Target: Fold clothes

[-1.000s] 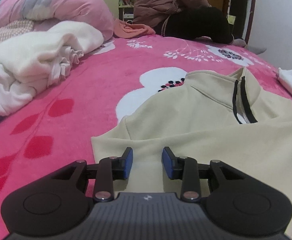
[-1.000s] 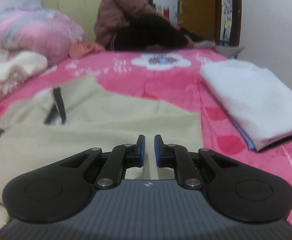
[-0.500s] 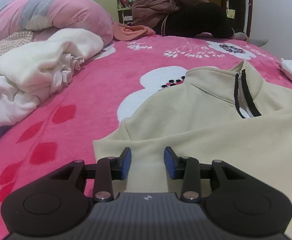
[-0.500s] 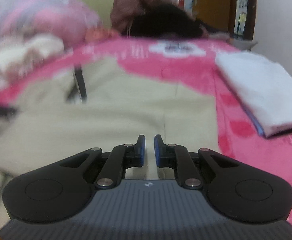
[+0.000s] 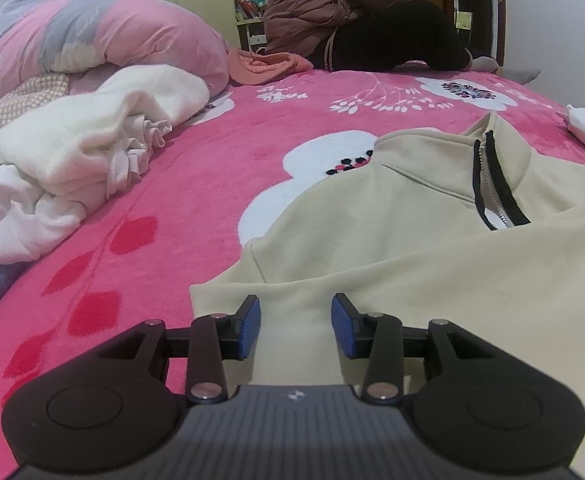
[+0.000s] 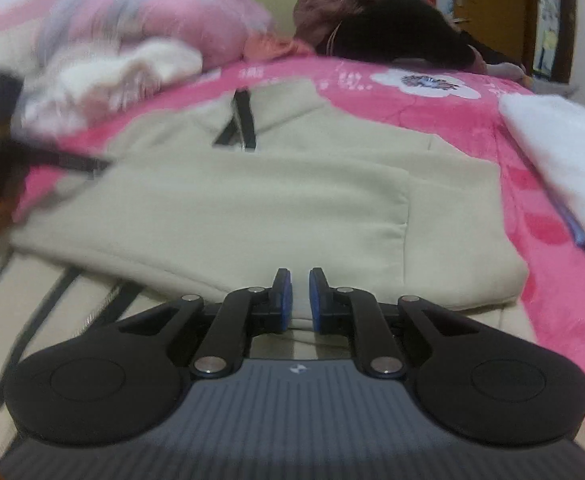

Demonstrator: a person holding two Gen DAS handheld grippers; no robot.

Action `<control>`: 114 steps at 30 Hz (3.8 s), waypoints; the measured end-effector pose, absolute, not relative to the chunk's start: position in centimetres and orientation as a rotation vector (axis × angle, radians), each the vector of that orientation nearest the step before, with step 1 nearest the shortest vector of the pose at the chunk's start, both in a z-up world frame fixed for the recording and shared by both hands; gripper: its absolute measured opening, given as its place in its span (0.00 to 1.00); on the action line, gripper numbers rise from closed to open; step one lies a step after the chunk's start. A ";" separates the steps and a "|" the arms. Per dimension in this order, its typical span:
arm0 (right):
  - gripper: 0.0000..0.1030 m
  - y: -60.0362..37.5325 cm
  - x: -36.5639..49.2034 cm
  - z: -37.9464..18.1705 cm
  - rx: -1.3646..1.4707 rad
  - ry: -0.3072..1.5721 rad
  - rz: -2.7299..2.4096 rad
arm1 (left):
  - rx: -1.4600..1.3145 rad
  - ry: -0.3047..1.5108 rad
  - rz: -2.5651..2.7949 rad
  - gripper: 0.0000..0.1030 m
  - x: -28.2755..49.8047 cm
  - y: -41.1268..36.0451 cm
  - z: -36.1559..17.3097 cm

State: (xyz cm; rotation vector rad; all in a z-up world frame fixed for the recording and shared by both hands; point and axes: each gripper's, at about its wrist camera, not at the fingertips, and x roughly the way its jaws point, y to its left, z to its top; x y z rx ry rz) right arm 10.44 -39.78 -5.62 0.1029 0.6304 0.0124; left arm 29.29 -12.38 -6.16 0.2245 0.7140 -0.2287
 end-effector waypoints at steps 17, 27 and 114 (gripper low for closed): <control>0.09 -40.1 10.8 -6.0 0.113 0.614 0.007 | 0.222 0.686 -0.189 0.57 29.0 -12.0 -6.5; 0.09 -40.2 10.7 -6.0 0.119 0.611 0.011 | 0.147 0.666 -0.220 0.60 29.0 -10.7 -4.8; 0.45 -44.8 14.2 0.0 0.510 0.603 0.225 | -0.332 0.876 -0.876 0.46 30.1 -8.4 -3.2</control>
